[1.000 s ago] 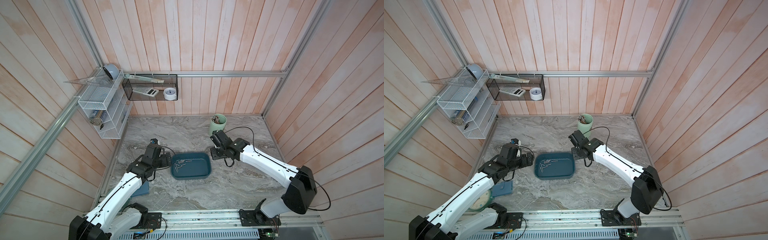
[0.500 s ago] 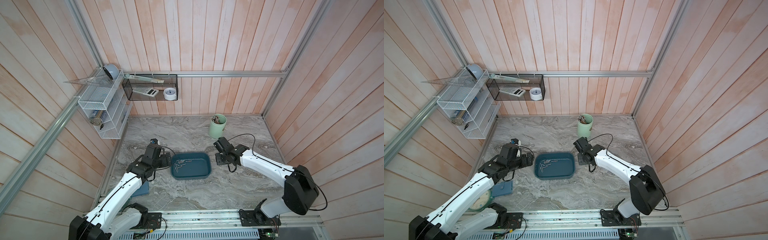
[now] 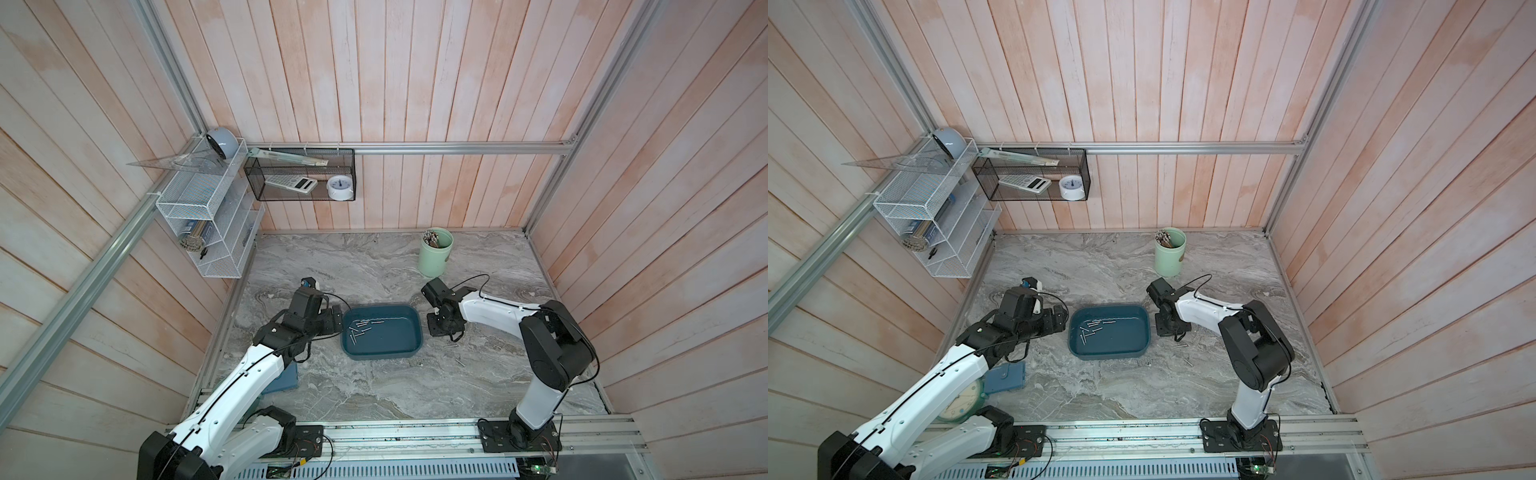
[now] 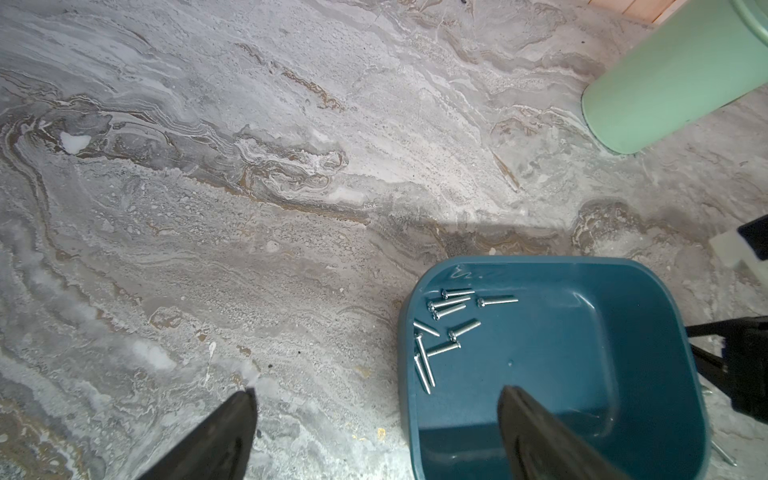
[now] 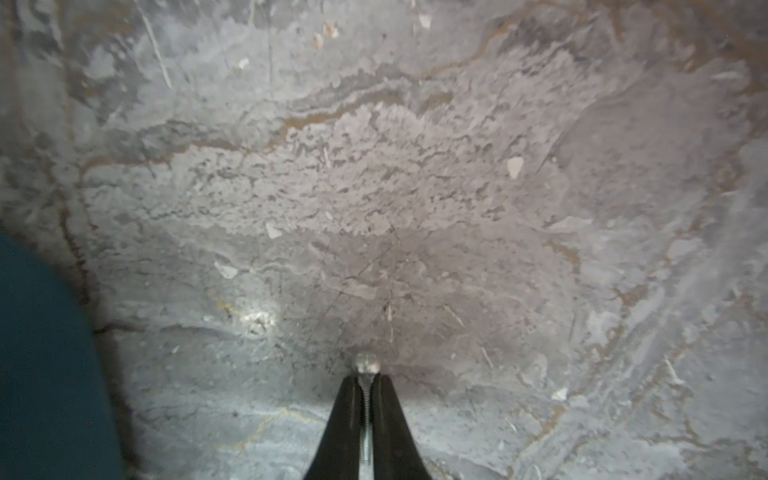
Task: Take out the screws from the storage box
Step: Place the screw at the center of the board.
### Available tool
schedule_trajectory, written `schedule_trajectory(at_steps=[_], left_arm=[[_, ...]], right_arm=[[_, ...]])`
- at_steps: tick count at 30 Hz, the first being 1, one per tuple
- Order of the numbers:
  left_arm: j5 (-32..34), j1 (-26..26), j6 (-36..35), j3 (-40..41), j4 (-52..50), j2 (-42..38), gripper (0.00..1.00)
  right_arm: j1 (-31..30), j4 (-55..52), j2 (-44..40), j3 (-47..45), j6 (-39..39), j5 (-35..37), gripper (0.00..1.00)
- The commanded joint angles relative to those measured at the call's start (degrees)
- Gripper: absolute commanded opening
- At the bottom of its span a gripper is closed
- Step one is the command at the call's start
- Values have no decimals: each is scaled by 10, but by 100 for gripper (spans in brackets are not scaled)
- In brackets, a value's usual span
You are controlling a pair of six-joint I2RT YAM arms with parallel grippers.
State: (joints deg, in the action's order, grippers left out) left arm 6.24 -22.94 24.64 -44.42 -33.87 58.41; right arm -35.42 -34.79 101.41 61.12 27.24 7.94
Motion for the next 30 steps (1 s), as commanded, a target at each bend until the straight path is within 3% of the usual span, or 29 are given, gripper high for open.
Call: schedule_trajectory(at_steps=[1, 20, 30], left_arm=[[-3, 0, -7, -2, -1, 3, 96], [-2, 0, -6, -2, -3, 4, 96], [-5, 1, -5, -3, -3, 7, 96]], right_arm=[[2, 8, 8, 2, 11, -6, 9], [3, -30, -2, 7, 17, -12, 23], [3, -99, -100, 53, 6, 5, 28]])
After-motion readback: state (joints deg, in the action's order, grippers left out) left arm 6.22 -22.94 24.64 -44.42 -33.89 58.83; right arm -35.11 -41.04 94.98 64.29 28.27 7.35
